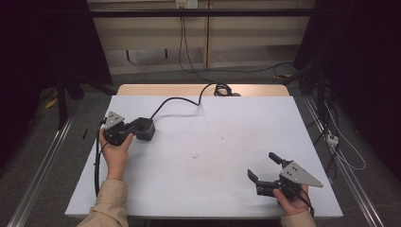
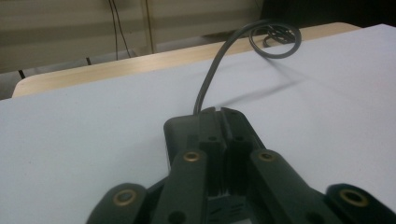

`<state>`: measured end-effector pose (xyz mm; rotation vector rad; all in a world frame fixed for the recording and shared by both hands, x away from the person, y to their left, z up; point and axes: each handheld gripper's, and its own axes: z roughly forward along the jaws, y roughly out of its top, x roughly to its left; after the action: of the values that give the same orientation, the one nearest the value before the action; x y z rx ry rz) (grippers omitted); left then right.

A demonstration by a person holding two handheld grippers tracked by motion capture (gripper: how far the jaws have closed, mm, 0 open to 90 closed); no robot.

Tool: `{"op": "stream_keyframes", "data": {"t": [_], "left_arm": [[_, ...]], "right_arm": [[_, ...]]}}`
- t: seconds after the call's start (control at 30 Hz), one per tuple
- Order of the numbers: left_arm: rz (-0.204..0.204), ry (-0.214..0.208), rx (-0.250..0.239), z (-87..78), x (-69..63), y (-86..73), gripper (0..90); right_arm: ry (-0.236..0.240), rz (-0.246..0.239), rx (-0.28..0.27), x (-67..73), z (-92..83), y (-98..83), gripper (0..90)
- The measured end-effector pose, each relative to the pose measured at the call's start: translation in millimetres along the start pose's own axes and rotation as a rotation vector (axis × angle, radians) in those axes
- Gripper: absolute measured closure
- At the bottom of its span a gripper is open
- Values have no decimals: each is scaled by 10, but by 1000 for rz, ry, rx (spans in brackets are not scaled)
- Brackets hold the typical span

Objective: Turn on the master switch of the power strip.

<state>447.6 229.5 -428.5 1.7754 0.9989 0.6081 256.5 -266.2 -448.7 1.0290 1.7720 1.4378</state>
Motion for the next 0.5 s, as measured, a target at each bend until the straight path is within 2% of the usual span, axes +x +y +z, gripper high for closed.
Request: {"op": "stream_keyframes", "data": {"t": [0.17, 0.5], "left_arm": [[-21, -9, 10, -9, 0, -1, 900], [-34, -11, 9, 6, -6, -7, 900]], "right_arm": [[1, -2, 0, 3, 1, 0, 28], [1, -1, 0, 1, 0, 0, 28]]}}
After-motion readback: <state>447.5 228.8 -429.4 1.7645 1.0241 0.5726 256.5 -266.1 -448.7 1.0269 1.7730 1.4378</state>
